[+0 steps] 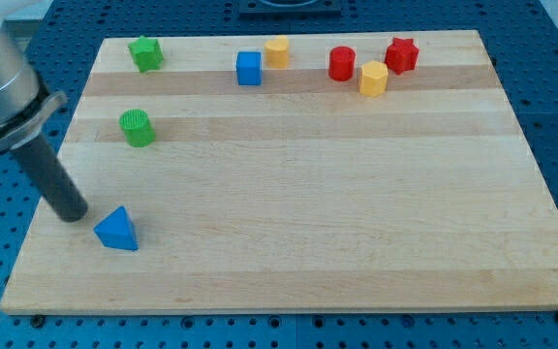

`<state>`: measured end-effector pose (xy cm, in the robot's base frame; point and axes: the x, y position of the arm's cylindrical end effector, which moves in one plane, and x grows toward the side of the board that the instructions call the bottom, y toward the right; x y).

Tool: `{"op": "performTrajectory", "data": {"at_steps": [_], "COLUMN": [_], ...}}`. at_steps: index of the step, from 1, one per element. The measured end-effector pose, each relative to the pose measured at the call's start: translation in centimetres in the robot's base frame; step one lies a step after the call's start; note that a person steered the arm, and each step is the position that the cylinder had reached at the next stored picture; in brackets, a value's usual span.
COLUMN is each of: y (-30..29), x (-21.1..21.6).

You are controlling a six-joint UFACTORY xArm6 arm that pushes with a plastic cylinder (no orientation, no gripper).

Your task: Push the blue triangle diagonally below left to the red circle

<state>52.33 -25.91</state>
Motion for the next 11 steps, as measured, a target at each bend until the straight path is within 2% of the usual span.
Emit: {"op": "performTrajectory", "data": {"at_steps": [1, 2, 7, 9, 11], "y": [0.1, 2.8, 17.3, 21.8, 21.3], "x": [2.1, 2.9, 2.8, 0.2, -3.3]}}
